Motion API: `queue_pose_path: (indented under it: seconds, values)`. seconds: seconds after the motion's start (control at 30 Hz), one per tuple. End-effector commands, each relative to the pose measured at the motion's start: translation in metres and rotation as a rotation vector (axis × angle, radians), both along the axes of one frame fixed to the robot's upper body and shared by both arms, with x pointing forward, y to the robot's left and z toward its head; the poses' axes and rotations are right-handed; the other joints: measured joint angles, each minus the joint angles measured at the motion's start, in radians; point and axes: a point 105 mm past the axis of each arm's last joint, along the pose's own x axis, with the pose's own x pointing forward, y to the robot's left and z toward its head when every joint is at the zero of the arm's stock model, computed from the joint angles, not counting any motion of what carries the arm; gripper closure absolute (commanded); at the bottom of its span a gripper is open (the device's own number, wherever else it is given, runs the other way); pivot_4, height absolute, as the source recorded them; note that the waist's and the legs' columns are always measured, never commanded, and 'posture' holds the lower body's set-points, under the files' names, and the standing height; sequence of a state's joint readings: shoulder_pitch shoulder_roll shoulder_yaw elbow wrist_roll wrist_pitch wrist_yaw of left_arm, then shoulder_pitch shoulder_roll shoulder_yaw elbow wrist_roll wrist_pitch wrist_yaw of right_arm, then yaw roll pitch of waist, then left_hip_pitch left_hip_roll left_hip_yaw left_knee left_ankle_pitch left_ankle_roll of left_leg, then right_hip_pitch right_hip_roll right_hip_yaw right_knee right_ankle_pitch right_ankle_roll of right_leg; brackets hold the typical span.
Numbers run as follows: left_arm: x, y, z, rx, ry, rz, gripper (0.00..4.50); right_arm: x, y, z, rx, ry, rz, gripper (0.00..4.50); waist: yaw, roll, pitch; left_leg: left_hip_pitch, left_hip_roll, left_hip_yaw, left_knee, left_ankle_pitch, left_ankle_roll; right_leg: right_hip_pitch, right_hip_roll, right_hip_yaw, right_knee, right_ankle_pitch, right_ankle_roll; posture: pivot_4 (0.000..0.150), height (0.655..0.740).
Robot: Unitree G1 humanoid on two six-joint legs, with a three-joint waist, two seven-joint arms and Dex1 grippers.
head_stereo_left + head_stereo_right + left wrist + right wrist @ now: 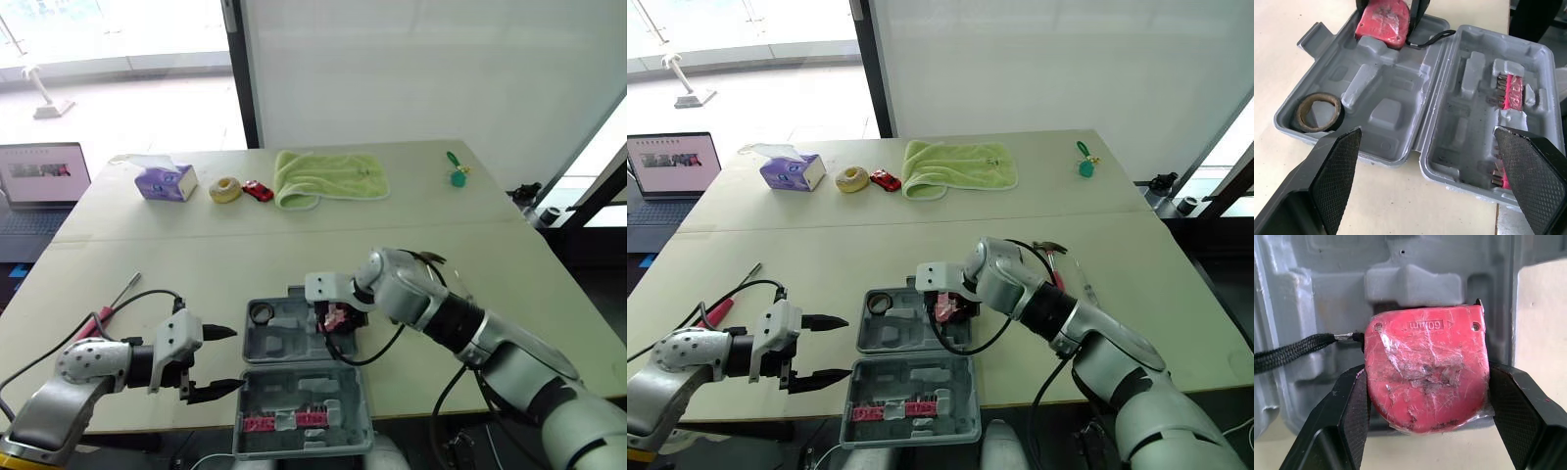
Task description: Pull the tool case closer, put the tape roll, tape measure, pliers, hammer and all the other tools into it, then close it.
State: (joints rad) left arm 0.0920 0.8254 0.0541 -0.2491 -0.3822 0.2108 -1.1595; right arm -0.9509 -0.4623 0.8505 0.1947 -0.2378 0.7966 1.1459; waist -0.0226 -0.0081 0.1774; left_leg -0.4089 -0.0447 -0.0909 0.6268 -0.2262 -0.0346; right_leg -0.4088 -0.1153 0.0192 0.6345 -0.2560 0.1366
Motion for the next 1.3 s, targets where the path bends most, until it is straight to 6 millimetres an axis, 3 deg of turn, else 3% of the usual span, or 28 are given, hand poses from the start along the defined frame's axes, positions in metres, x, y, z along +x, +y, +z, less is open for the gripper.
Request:
queue_pose_path:
  seconds: [0.03,0.13,0.23,0.27,0.63,0.77,0.87,0.97,1.07,1.3]
  values:
    - [-0.002,-0.001,0.008,-0.003,-0.011,-0.008,0.00,0.011,0.006,0.013,0.030,-0.079,0.008,1.52,-0.002,0.000,0.000,0.000,0.000,0.000,0.000,0.000,0.000,0.000,0.000,0.000,0.000,0.000,0.000,0.150,0.7367]
    - [-0.004,0.000,0.006,0.004,-0.006,-0.007,0.00,0.012,0.006,0.014,0.036,-0.092,0.011,1.52,-0.003,0.000,0.000,0.000,0.000,0.000,0.000,0.000,0.000,0.000,0.000,0.000,0.000,0.000,0.000,0.150,0.7367]
    - [-0.004,0.000,0.005,0.005,-0.005,-0.006,0.00,0.013,0.007,0.015,0.045,-0.102,0.016,0.13,-0.001,0.000,0.000,0.000,0.000,0.000,0.000,0.000,0.000,0.000,0.000,0.000,0.000,0.000,0.000,0.150,0.7367]
    - [-0.004,-0.001,0.005,0.005,-0.005,-0.006,0.00,0.013,0.007,0.015,0.045,-0.106,0.017,0.06,0.000,0.000,0.000,0.000,0.000,0.000,0.000,0.000,0.000,0.000,0.000,0.000,0.000,0.000,0.000,0.150,0.7367]
    - [-0.003,-0.001,0.005,0.007,-0.015,-0.008,0.00,-0.010,-0.018,0.053,0.176,-0.057,-0.037,0.06,0.005,0.000,0.000,0.000,0.000,0.000,0.000,0.000,0.000,0.001,0.000,0.000,0.000,0.000,0.000,0.150,0.7367]
    - [0.000,-0.002,0.007,-0.008,-0.025,-0.001,0.00,-0.011,-0.013,0.073,0.493,-0.093,-0.084,0.06,0.003,0.000,0.000,0.000,0.001,0.000,-0.001,0.000,0.000,0.000,0.000,0.000,0.000,0.000,0.000,0.150,0.7367]
    - [0.002,-0.002,0.008,-0.014,-0.029,0.001,0.00,-0.005,-0.025,0.069,0.563,-0.156,-0.104,0.06,0.005,0.000,0.000,0.000,0.001,0.000,0.000,0.000,0.000,0.000,0.000,0.000,0.000,0.000,0.000,0.150,0.7367]
    - [0.005,-0.002,0.010,-0.017,-0.038,0.003,0.00,-0.004,-0.028,0.064,0.682,-0.171,-0.117,0.77,0.007,0.000,0.000,0.000,0.001,0.000,0.000,0.000,0.000,0.001,0.000,0.000,-0.001,0.000,0.000,0.150,0.7367]
    - [0.007,-0.001,0.011,-0.017,-0.040,0.000,0.00,-0.015,-0.030,0.049,0.671,-0.112,-0.061,2.14,0.006,0.000,0.000,0.000,0.001,0.000,0.000,0.000,0.000,0.001,0.000,0.000,-0.001,0.000,0.000,0.150,0.7367]
    - [0.008,0.000,0.012,-0.008,-0.042,-0.006,0.00,-0.005,-0.035,0.024,0.692,-0.116,-0.093,2.14,0.002,0.000,0.000,0.000,0.001,0.000,0.000,0.000,0.000,0.001,0.001,0.000,-0.001,0.000,0.000,0.150,0.7367]
